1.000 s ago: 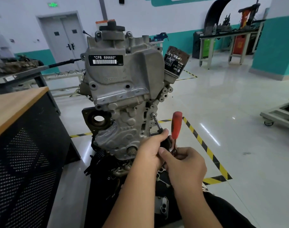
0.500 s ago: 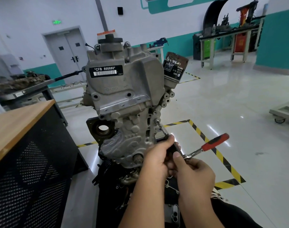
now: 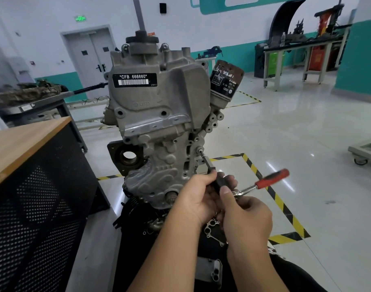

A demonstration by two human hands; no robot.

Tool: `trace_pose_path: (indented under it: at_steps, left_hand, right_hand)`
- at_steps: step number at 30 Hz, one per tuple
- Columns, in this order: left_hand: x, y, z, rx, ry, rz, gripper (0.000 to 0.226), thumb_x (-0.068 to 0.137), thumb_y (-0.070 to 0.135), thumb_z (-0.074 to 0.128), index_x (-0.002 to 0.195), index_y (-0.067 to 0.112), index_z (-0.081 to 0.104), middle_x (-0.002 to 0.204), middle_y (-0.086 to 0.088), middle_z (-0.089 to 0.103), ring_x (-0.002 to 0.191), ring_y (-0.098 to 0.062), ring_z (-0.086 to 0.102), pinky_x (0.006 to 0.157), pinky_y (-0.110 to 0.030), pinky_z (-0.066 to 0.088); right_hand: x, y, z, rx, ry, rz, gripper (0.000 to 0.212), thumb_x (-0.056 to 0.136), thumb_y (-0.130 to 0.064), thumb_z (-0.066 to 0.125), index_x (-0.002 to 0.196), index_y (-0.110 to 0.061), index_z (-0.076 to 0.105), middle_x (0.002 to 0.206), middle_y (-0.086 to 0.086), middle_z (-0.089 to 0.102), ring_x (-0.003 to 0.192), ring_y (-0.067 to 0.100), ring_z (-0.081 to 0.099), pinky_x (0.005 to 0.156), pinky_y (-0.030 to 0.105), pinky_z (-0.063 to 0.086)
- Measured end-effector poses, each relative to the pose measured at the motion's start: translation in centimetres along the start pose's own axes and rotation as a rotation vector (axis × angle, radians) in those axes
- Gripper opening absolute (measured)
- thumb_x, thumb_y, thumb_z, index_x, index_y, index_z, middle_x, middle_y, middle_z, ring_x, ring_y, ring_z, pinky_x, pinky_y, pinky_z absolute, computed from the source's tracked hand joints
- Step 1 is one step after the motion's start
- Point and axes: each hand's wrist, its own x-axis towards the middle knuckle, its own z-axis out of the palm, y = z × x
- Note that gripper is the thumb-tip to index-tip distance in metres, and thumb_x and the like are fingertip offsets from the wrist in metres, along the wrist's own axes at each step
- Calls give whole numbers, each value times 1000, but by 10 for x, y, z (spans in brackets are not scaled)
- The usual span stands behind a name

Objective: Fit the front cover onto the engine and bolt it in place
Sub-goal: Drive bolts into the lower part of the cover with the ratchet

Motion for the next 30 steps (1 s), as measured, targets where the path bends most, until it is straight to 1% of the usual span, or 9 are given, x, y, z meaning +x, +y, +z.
trace_pose_path:
  at_steps: [2,4,8,11,15,19,22,27,30]
  left_hand:
    - [3,-2,3,-29,19,-4,22,103,18,56,88,3,62,76,-14,70,66,-26,71,74,-37,60]
    - [6,-4,6,-35,14,-3,26,101,20,61,82,2,62,69,-10,65,63,-24,66,75,-39,59]
    - [6,-4,2,-16,0,34,23,99,25,63,88,6,65,80,-14,72,65,-25,71,65,-34,61]
    - [5,-4,3,-74,-9,28,23,105,17,49,93,2,61,82,-18,72,67,-29,73,73,-41,59]
    - [6,-4,5,-56,14,21,24,102,23,59,91,2,64,74,-11,66,64,-22,66,67,-36,60]
    - [5,-3,-1,13,19,46,33,100,21,62,72,6,70,71,-7,70,59,-20,69,69,-32,59]
    - [3,-2,-2,-13,25,46,30,102,17,58,78,4,68,78,-11,74,63,-23,72,63,-33,62]
    - [5,-1,3,16,17,55,24,101,17,59,86,-2,64,69,-13,65,55,-23,65,61,-33,59]
    - [3,0,-2,-30,21,37,23,101,22,58,94,2,66,80,-13,73,64,-25,72,57,-32,60]
  right_hand:
    - [0,1,-1,-57,26,-56,23,80,-31,85,79,-16,67,61,-4,67,55,1,64,47,10,43]
    - [-1,1,0,-79,31,-112,23,77,-29,88,78,-19,67,60,-6,66,59,-9,62,44,7,41]
    - [-1,-2,-1,-51,37,-33,33,81,-44,80,70,-16,68,53,0,67,47,12,64,52,27,46]
    - [2,-5,-5,-218,57,-126,29,79,-37,86,71,-22,63,61,-6,64,57,7,59,51,23,39]
    - [-2,-7,-2,-330,1,-251,31,76,-39,86,69,-27,58,64,-10,62,57,5,59,50,23,37]
    - [-4,-4,1,-1,-73,58,36,88,-43,74,77,-11,64,53,2,64,43,14,56,47,33,49]
    - [-4,-5,1,158,-127,239,30,93,-36,72,85,-8,65,55,4,62,40,16,53,42,27,44]
    - [-2,-4,2,-84,-74,-106,33,74,-32,89,72,-20,59,62,-7,62,63,-13,58,47,8,40]
    - [-7,-3,4,88,-118,58,36,83,-34,83,74,-7,60,51,1,61,37,9,51,41,18,40]
